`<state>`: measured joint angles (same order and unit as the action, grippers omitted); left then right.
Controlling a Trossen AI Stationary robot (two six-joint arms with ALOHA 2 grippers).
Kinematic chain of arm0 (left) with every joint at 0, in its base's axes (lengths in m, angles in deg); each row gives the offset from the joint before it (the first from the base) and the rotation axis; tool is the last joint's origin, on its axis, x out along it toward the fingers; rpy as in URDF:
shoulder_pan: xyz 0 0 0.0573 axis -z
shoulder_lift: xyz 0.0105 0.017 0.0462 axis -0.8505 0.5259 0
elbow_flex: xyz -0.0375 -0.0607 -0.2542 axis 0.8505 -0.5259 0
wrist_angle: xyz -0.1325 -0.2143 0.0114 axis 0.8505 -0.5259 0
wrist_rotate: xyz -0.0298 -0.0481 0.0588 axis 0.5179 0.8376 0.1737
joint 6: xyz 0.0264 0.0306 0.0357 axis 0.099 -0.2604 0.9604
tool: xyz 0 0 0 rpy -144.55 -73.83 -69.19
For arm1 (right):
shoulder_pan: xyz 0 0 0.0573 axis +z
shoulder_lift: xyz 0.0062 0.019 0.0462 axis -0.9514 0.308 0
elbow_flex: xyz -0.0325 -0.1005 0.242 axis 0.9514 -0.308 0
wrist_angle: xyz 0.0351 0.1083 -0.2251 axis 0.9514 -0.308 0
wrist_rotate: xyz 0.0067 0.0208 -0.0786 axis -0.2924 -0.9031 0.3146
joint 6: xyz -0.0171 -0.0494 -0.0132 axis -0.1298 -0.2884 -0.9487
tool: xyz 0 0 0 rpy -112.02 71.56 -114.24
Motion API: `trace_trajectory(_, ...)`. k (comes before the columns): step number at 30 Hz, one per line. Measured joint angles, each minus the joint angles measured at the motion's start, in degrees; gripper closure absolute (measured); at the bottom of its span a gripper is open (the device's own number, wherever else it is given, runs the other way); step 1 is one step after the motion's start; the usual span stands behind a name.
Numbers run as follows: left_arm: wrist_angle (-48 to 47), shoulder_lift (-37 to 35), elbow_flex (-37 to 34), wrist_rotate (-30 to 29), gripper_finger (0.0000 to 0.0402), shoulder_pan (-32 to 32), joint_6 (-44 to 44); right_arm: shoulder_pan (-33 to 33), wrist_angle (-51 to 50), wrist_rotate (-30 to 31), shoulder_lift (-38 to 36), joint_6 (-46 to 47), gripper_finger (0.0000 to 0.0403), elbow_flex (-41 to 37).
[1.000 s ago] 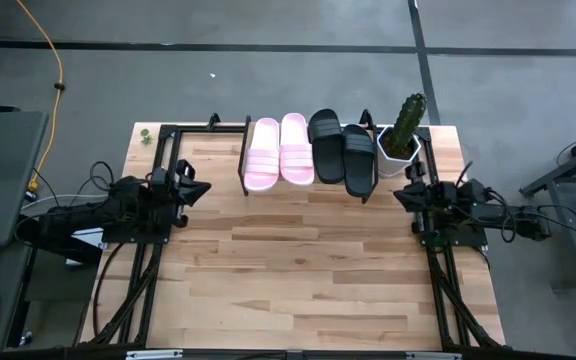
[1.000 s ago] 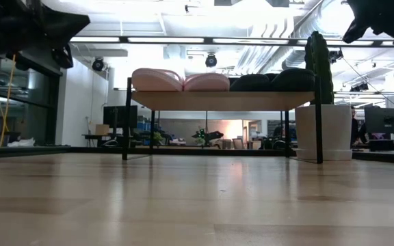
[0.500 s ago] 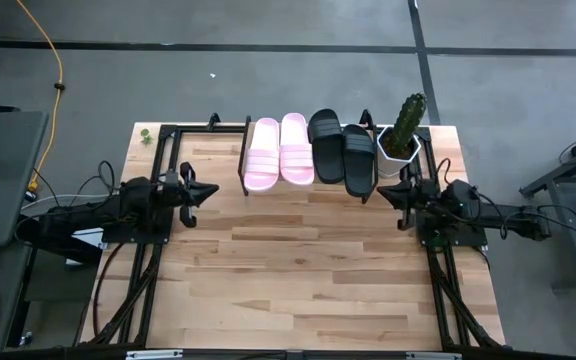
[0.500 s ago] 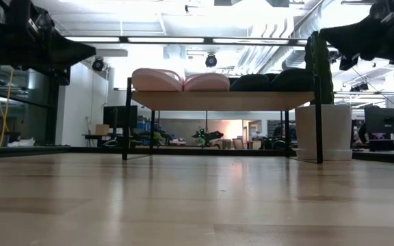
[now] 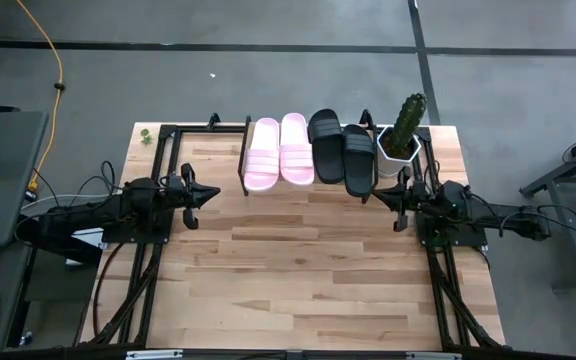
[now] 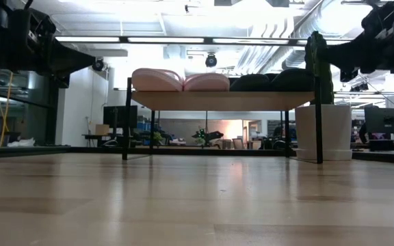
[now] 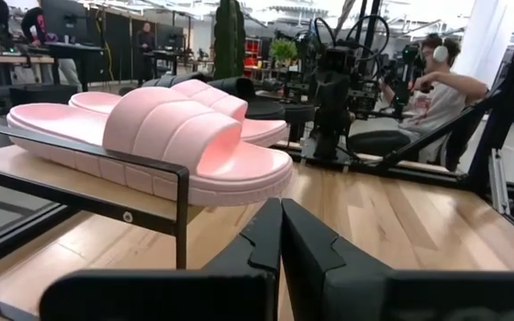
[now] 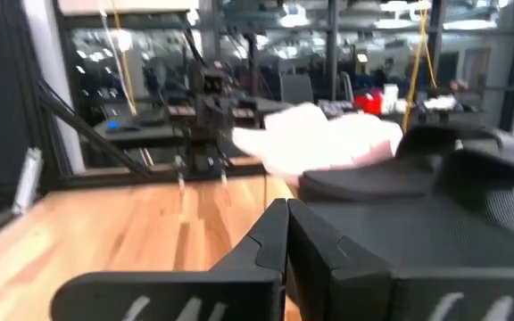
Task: Pick and place slides into the shelf
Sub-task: Return to Home Position
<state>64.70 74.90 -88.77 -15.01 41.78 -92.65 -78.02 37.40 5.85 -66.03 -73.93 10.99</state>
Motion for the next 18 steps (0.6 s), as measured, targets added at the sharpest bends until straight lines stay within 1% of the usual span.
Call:
trace_trajectory(5, -0.02, 0.02, 0.0, 0.04, 0.0402, 0.0, 0.19, 0.0, -4.08, 3.23, 0.04, 0.01, 0.0403, 0.02)
trace_trajectory(13, 0.0, 0.04, 0.0, 0.16, 0.0401, 0.0, 0.2, 0.0, -4.16, 3.16, -0.02, -0.43, 0.0403, 0.04)
trace_trajectory(18, -0.24, 0.04, 0.0, 2.02, 0.0401, 0.0, 0.2, 0.0, -4.47, 1.48, -0.02, -0.5, 0.0403, 0.04)
